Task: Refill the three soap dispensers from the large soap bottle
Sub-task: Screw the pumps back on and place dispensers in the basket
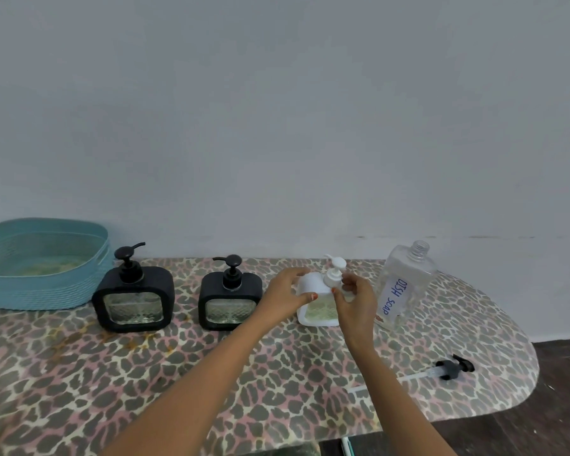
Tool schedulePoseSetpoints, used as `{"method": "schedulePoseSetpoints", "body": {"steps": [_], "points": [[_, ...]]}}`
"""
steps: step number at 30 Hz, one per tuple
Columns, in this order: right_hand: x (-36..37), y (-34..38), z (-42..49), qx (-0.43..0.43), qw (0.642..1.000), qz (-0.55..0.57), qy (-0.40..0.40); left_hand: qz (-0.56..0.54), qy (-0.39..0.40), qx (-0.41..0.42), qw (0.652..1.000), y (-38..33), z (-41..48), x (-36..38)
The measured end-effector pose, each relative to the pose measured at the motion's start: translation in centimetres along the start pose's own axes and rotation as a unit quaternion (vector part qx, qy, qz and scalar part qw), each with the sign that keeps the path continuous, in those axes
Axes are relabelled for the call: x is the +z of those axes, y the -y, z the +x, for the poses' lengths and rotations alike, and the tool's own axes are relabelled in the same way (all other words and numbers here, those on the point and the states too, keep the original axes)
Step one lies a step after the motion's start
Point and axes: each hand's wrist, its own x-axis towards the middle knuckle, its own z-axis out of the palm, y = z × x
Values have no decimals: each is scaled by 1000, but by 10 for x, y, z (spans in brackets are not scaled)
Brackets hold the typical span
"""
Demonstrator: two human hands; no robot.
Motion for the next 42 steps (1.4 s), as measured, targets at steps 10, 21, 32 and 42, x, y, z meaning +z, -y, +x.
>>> {"method": "schedulePoseSetpoints", "body": {"steps": [10, 21, 32, 42], "points": [[26, 40, -54, -36, 998, 14, 45, 29, -9, 35, 999, 1, -62, -66], [101, 120, -107, -123, 974, 73, 175, 54, -139, 48, 988, 37, -117, -168], [173, 141, -96, -89, 942, -24, 321, 76, -227, -24, 971, 92, -132, -235], [206, 140, -82, -89, 916, -47, 389, 109, -119, -100, 982, 108, -103, -243]]}}
